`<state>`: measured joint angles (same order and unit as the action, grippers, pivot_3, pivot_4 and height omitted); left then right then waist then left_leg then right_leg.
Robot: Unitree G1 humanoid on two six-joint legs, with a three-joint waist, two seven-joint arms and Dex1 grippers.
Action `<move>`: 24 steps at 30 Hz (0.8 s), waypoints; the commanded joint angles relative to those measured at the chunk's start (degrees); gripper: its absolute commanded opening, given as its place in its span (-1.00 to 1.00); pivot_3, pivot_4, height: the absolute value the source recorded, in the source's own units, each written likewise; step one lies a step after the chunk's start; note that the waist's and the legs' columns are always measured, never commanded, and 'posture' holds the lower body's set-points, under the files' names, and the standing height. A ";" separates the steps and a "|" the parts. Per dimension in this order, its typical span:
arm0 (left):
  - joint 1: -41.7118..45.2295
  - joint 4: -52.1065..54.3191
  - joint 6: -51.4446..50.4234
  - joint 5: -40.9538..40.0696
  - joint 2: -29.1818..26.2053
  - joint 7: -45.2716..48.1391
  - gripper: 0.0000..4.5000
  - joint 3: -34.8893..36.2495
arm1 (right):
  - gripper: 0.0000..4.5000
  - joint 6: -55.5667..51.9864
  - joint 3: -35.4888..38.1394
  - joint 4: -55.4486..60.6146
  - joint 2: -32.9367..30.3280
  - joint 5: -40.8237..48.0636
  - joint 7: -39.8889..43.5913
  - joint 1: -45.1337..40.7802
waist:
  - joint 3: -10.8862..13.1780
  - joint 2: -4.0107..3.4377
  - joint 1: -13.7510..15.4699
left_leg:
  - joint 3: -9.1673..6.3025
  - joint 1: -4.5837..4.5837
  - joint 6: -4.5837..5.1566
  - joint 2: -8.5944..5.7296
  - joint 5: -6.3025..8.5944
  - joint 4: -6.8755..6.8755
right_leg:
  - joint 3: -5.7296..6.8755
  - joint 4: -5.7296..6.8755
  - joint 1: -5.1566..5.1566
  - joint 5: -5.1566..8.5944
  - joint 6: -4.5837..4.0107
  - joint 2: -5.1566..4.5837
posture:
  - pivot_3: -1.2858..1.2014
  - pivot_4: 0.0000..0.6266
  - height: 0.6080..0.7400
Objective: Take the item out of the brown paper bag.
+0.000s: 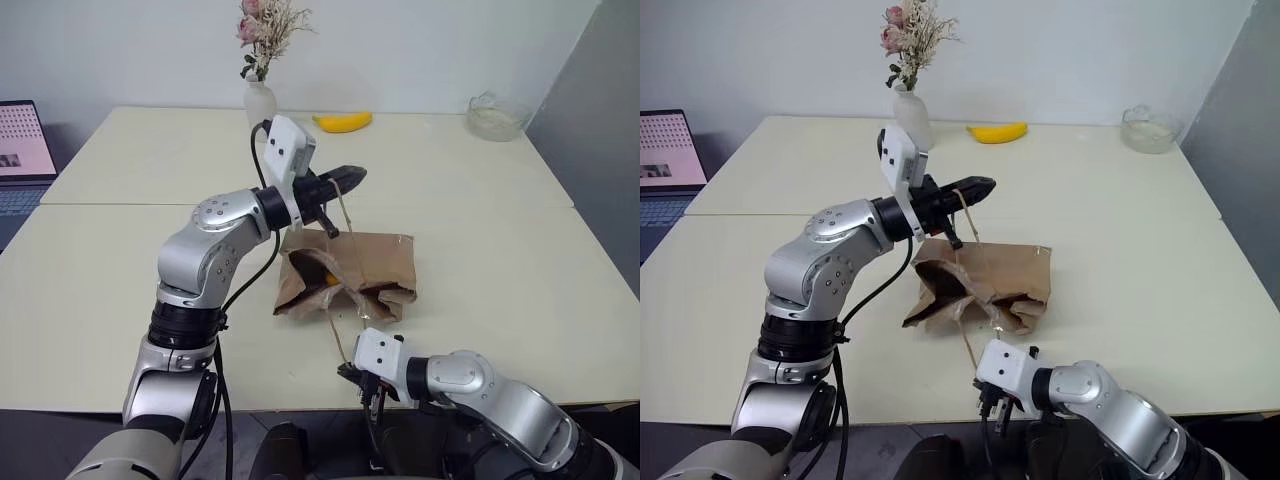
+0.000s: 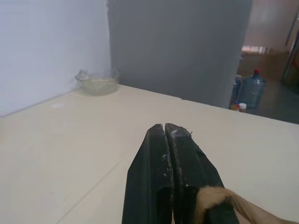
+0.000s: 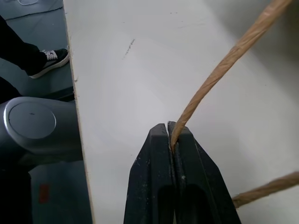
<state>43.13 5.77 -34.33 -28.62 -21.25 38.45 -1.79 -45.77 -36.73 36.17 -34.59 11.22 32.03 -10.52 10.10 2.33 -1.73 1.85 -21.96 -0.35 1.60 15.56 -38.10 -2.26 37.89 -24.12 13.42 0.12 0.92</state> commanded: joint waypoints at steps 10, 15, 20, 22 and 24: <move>3.38 -0.30 6.07 1.02 0.59 -2.31 -1.00 4.42 | -0.99 1.78 -0.70 -5.46 -0.90 -4.27 2.75 -0.39 | -0.03 0.02 -0.01 | 0.01 0.04 0.00 0.01 0.00 0.00 | 0.00 0.00 0.03 0.00 0.01 -0.01 | 0.03 -0.52 1.00; 0.73 3.91 3.15 -1.36 0.32 -0.39 -1.00 3.66 | -0.99 2.44 5.12 -4.57 1.09 -1.49 2.32 -0.23 | -0.03 0.02 -0.01 | 0.01 0.10 -0.03 0.02 -0.02 0.00 | -0.01 0.08 0.04 -0.01 0.01 0.00 | 0.03 -0.52 1.00; -1.06 7.74 -0.20 -4.28 0.73 -0.11 -1.00 3.88 | -0.40 -4.19 15.50 3.28 1.06 8.15 5.56 -0.77 | -0.02 0.03 0.04 | 0.04 0.01 -0.06 -0.02 -0.04 -0.04 | -0.04 0.06 0.02 -0.02 0.03 -0.04 | 0.03 -0.52 1.00; -1.66 9.31 -1.53 -5.60 0.87 -0.30 -1.00 3.97 | -0.09 -7.31 20.17 7.05 -0.25 12.59 7.25 -1.64 | -0.02 0.03 0.05 | 0.02 -0.03 -0.06 -0.01 -0.03 -0.03 | -0.04 0.00 0.00 -0.02 0.04 -0.04 | 0.03 -0.52 1.00; -2.05 10.23 -2.42 -6.62 0.88 -0.03 -1.00 3.77 | 0.29 -9.43 24.41 9.65 -1.71 17.25 9.32 -2.50 | -0.02 0.03 0.06 | 0.00 -0.04 -0.06 0.01 -0.03 0.00 | -0.01 -0.02 -0.01 -0.02 0.05 -0.03 | 0.03 -0.52 1.00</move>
<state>40.74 13.30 -36.33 -33.69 -20.41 38.19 1.72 -53.61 -15.86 42.19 -35.70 24.38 39.49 -12.26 10.08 2.35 -1.67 1.83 -21.99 -0.41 1.60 15.53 -38.08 -2.26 37.87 -24.12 13.41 0.17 0.90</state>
